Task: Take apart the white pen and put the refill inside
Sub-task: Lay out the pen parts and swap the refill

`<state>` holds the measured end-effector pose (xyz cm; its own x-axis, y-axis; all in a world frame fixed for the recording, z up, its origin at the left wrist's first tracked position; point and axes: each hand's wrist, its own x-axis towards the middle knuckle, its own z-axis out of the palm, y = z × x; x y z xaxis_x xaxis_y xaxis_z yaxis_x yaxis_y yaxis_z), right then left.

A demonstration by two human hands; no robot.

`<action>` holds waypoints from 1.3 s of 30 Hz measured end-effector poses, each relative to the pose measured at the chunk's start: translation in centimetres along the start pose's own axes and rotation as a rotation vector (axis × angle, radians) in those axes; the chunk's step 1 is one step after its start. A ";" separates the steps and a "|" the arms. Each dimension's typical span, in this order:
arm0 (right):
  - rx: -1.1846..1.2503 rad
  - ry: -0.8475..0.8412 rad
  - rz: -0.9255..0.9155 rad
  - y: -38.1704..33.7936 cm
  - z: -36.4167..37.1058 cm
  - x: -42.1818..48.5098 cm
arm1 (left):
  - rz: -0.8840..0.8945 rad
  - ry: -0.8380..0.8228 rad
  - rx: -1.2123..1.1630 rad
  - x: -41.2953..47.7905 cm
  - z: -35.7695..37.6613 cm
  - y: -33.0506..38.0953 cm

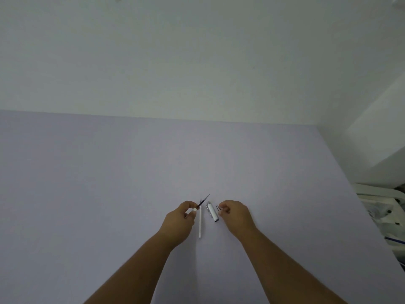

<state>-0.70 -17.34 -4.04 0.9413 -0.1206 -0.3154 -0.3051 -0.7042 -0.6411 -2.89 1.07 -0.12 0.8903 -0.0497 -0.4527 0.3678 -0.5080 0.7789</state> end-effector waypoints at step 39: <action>0.021 0.065 0.172 -0.1 -0.9 0.3 | -0.037 0.038 -0.099 -0.6 0.2 -0.9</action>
<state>-0.30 -17.95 -3.48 0.8820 -0.2839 -0.3761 -0.4649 -0.6548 -0.5960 -3.79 1.43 -0.65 0.8842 0.0010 -0.4671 0.4240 -0.4211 0.8018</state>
